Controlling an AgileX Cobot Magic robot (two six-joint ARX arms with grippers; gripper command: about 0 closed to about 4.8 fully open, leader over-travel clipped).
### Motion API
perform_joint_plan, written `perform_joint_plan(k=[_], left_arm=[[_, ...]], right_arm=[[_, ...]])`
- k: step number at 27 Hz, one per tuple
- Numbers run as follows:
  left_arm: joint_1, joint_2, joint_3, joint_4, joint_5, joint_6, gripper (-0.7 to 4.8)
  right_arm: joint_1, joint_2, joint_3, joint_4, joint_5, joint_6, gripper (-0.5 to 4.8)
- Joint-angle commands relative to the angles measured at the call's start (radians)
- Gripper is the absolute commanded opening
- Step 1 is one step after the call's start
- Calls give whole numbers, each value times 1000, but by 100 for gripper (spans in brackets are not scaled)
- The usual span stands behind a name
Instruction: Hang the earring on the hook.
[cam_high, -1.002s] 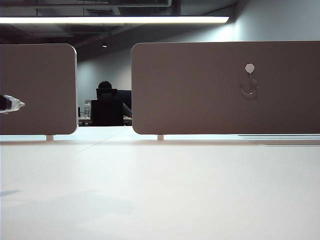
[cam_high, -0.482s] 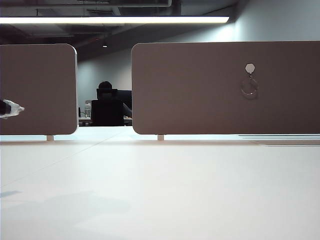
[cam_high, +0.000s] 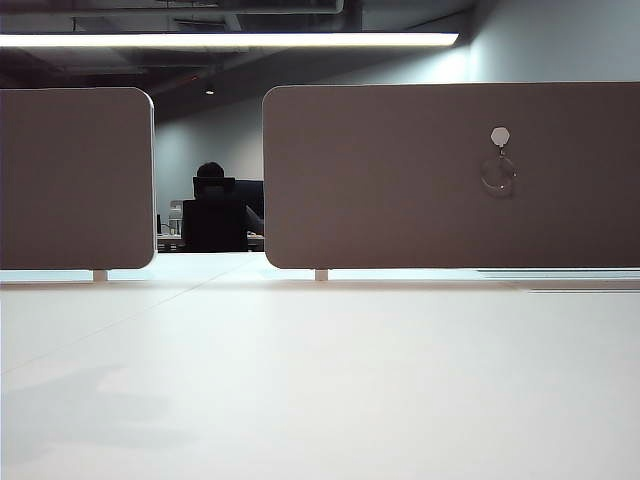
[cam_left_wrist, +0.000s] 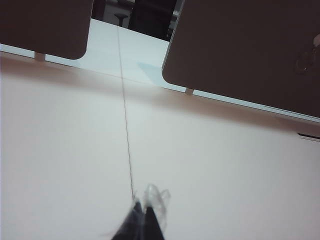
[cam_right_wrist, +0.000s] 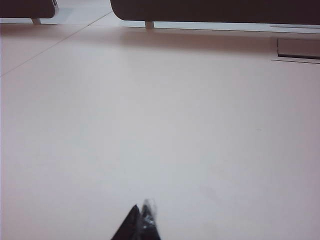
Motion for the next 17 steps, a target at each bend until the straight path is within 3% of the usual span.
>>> perform_joint_plan(k=[1, 5, 11, 17], left_arm=[[56, 0, 0, 7, 2, -2, -4], [91, 0, 0, 5, -3, -1, -4], [94, 0, 0, 5, 1, 1, -4], [95, 0, 0, 5, 1, 1, -4]], right_arm=[[-14, -4, -3, 8, -6, 4, -5], [-85, -5, -3, 8, -17, 4, -5], [-267, -5, -3, 8, -14, 4, -5], [-344, -5, -3, 8, -3, 4, -5]])
